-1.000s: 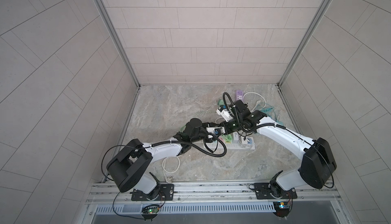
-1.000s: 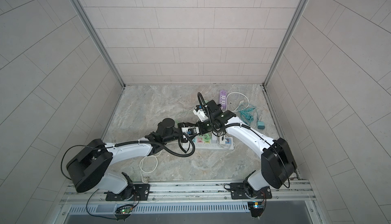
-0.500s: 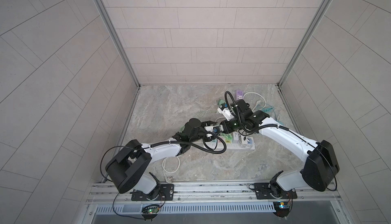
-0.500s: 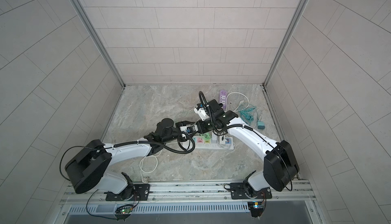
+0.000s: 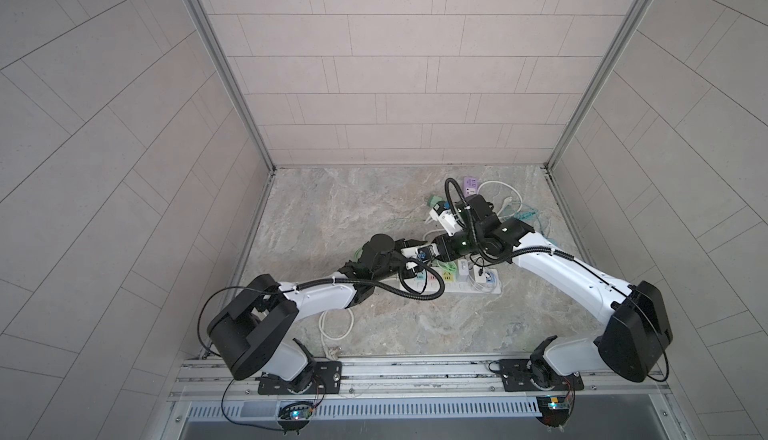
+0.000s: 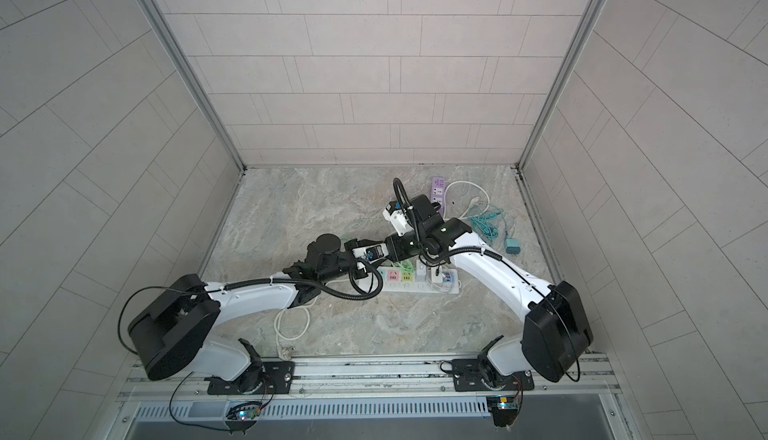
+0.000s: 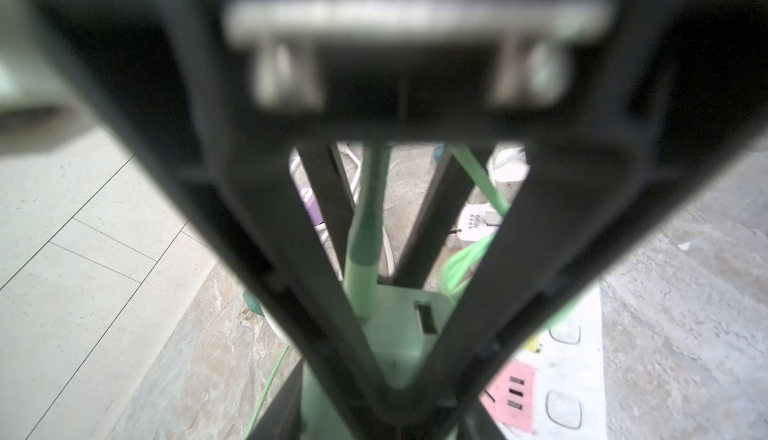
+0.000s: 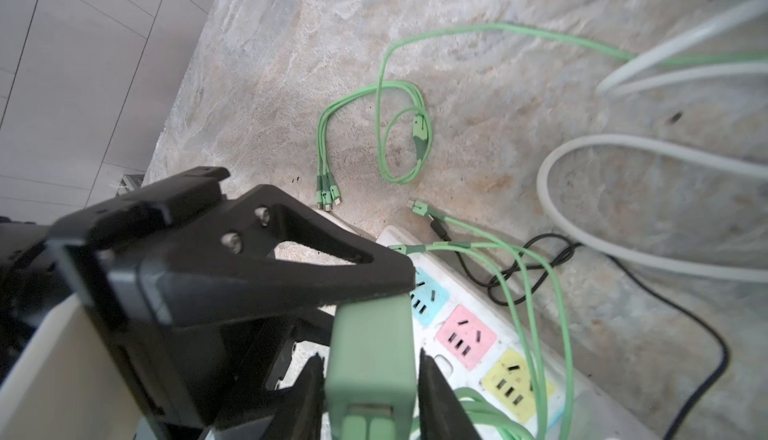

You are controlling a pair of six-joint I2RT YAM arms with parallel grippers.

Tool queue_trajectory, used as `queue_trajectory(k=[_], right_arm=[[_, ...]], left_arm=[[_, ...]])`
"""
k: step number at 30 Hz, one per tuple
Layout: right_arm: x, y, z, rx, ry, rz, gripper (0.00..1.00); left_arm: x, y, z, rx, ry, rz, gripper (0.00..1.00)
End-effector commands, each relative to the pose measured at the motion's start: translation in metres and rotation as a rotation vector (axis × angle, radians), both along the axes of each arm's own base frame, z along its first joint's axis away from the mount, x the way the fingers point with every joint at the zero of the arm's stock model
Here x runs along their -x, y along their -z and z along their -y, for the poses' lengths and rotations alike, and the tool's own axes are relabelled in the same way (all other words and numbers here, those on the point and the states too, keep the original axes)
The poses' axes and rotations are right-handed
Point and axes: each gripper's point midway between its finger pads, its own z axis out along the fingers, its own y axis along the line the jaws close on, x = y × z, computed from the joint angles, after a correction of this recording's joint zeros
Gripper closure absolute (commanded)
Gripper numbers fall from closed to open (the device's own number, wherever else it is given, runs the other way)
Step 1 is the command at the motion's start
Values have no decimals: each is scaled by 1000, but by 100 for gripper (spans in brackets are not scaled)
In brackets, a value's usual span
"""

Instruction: Insert the plug

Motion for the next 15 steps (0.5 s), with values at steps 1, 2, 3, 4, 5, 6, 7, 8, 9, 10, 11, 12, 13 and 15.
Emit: queue_trajectory(k=[1, 2, 3, 4, 5, 6, 7, 8, 9, 10, 11, 12, 13, 15], right_arm=[[-8, -33, 20, -30, 84, 91, 57], [-9, -37, 25, -31, 104, 100, 55], [-10, -43, 33, -28, 129, 115, 53], [-10, -48, 41, -21, 152, 127, 52], [-10, -50, 48, -12, 174, 131, 51], [-9, -53, 56, 7, 201, 145, 51], [-7, -54, 63, 26, 220, 159, 50], [-4, -56, 65, 26, 225, 167, 49], [0, -58, 67, 23, 226, 171, 50], [5, -60, 67, 4, 220, 176, 52], [11, -60, 65, -22, 205, 173, 54], [17, -61, 60, -56, 186, 173, 57], [22, -61, 56, -80, 174, 172, 61], [30, -56, 49, -102, 153, 167, 68]], left_arm=[[-8, -16, -5, 84, -67, 1, 84], [-9, -15, -7, 79, -77, 0, 84], [-10, -13, -8, 74, -89, -4, 84], [-13, -14, -10, 74, -106, -8, 84], [-14, -14, -10, 74, -116, -15, 84], [-15, -15, -10, 79, -122, -22, 84], [-15, -16, -10, 87, -125, -27, 84], [-15, -18, -10, 99, -125, -30, 84], [-16, -21, -10, 117, -133, -36, 84], [-17, -23, -9, 128, -141, -46, 84], [-17, -26, -9, 140, -142, -51, 84], [-16, -28, -9, 154, -141, -52, 84], [-15, -31, -9, 174, -136, -54, 84], [-12, -36, -9, 218, -133, -72, 84]])
